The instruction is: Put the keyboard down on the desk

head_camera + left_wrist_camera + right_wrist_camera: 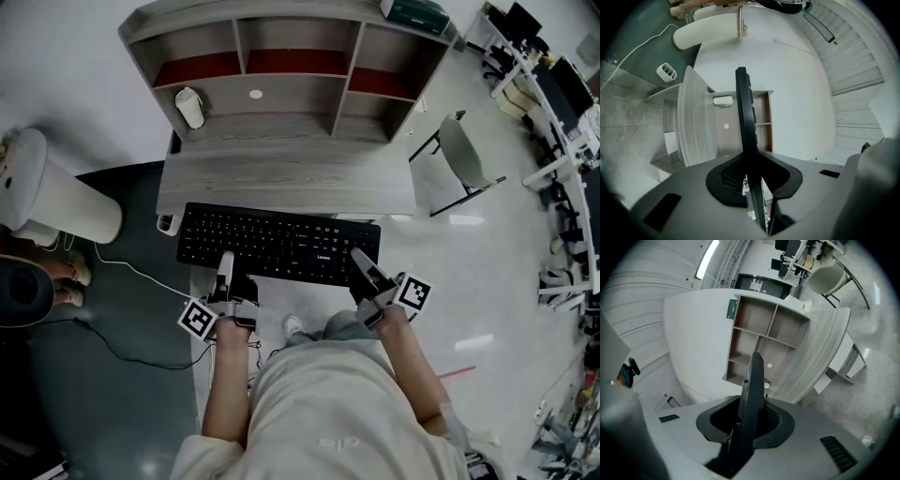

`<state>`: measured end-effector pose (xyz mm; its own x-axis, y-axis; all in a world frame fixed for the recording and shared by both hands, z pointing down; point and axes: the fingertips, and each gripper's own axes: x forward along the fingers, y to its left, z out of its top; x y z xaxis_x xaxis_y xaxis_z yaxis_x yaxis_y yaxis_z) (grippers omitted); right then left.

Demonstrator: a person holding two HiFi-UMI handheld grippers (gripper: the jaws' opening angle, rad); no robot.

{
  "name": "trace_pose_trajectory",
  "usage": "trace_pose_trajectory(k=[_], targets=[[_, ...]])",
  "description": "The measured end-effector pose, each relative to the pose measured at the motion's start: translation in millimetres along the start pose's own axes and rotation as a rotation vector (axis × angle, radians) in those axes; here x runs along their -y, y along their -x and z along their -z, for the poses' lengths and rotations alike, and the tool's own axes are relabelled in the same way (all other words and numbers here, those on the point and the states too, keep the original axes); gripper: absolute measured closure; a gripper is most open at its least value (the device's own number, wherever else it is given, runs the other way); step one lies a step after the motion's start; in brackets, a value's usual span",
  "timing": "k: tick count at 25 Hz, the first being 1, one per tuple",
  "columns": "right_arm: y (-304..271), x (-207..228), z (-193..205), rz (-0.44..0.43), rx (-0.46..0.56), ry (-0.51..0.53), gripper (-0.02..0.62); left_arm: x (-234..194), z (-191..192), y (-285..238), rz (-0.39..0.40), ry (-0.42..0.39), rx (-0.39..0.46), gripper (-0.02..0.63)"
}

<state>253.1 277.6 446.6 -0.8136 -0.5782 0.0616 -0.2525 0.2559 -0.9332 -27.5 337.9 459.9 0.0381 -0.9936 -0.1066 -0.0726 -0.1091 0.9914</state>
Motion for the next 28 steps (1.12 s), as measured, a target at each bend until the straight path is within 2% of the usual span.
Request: trace_pose_trajectory(k=[10,17,28], targets=[[-25.0,11.8,-6.7,0.013,-0.054,-0.008,0.482,-12.0,-10.7,-6.1,-0.046,0.007,0.045,0.517],[-91.4,44.6,-55.8,0.01,-0.099,-0.019,0.482,-39.5,-27.6,-76.5,-0.068,0.009,0.081,0.517],[-149.1,79.5,-144.9,0.026,-0.179,-0.044,0.482,-56.0,-14.1,-166.6,-0.13,0.027,0.149,0.517]])
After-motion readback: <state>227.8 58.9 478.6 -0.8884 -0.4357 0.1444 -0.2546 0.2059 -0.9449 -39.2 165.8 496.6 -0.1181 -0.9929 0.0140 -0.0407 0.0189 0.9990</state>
